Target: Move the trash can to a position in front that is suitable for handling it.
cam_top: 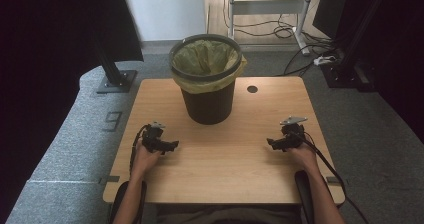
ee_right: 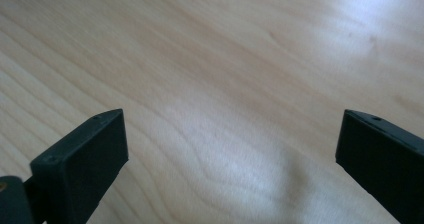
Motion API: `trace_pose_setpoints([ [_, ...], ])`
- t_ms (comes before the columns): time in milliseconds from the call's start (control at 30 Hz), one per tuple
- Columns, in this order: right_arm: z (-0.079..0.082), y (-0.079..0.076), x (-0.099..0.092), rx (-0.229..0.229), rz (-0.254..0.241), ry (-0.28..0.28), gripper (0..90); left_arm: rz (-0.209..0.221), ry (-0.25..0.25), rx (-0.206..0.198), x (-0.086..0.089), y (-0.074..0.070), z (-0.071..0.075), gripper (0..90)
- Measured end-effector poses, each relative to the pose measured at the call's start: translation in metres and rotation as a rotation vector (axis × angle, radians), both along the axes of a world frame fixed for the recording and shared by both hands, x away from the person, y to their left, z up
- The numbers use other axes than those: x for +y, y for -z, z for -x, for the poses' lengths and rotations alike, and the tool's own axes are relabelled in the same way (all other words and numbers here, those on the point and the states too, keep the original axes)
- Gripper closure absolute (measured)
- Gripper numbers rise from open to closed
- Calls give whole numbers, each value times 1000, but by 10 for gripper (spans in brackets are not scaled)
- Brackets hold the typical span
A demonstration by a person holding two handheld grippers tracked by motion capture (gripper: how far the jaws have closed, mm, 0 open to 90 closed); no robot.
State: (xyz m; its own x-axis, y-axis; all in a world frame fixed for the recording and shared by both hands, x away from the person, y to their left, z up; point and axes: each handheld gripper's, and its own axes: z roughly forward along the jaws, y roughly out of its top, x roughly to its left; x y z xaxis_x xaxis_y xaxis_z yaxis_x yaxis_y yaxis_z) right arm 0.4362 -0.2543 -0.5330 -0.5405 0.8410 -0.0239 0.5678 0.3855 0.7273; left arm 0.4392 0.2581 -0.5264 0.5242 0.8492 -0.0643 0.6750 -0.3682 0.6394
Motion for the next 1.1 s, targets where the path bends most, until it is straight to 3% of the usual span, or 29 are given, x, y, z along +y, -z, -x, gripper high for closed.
trace_pose_setpoints([
  [200, -11, -15, 11, -4, 1, -18, 0, 58, -5, -87, 5, -17, -14, 11],
  [233, -16, -21, 14, -15, -31, -20, 0, 66, -1, -100, 5, -22, -21, 13],
  [533, -37, -36, 33, -49, -58, -36, 0, 86, -7, -142, 4, -40, -47, 21],
  [600, -47, -37, 38, -47, -111, -31, 0, 81, -9, -150, 3, -44, -54, 22],
  [667, -50, -38, 40, -53, -125, -30, 0, 79, -14, -159, 2, -50, -62, 22],
  [700, -57, -39, 42, -62, -180, -28, 0, 81, -19, -164, 2, -52, -66, 22],
  [767, -60, -40, 43, -52, -182, -14, 0, 84, -24, -168, 2, -57, -73, 22],
  [800, -66, -43, 46, -74, -166, -12, 0, 82, -26, -170, 1, -59, -77, 21],
  [900, -75, -48, 52, -81, -152, -9, 0, 81, -44, -184, 1, -66, -92, 19],
  [1000, -82, -51, 53, -75, -144, 6, 0, 83, -56, -195, 0, -69, -98, 17],
  [1100, -91, -52, 54, -99, -162, 24, 0, 84, -62, -202, -2, -72, -107, 15],
])
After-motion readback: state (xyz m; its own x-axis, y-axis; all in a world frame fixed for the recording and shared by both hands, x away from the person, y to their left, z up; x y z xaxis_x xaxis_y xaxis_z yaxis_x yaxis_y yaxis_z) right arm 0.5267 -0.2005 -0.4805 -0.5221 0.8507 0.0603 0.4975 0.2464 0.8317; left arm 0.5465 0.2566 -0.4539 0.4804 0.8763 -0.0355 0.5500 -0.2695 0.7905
